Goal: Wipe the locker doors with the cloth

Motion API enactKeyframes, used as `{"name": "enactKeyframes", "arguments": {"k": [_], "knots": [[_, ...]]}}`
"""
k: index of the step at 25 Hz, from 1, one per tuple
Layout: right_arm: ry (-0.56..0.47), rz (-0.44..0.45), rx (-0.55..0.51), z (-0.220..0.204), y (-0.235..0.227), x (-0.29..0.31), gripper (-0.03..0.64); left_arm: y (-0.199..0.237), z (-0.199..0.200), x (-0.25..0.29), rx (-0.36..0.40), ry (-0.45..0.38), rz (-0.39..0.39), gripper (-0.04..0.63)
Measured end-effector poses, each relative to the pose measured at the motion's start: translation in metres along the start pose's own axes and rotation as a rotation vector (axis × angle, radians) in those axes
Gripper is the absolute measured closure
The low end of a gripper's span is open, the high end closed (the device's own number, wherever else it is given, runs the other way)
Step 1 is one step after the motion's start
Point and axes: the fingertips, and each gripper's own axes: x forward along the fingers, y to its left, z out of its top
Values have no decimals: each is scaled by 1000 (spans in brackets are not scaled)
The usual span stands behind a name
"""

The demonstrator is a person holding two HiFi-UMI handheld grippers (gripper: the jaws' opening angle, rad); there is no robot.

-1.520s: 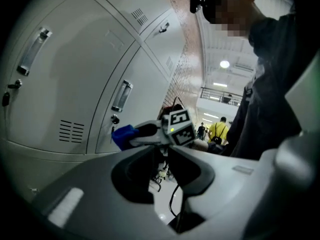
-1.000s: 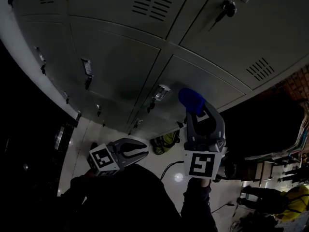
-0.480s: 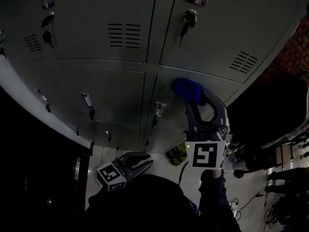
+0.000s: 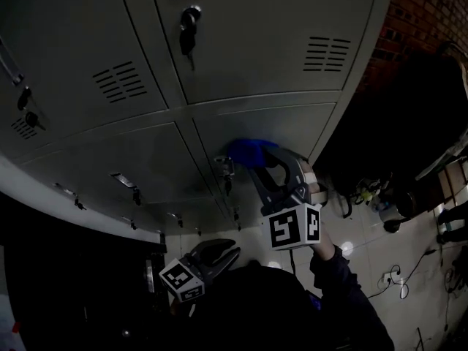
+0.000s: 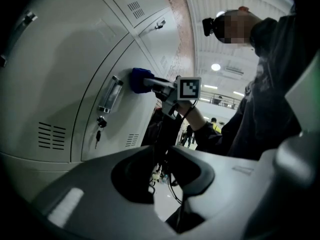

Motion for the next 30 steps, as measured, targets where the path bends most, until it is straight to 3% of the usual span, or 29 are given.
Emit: {"name": "enactKeyframes", "arguments": {"k": [22, 30], "knots": [[95, 169, 146, -106, 103, 28, 485, -14, -13, 4, -31, 111, 5, 523], [186, 253, 183, -152, 155, 39, 483, -11, -6, -2, -45, 124, 23, 523]]}}
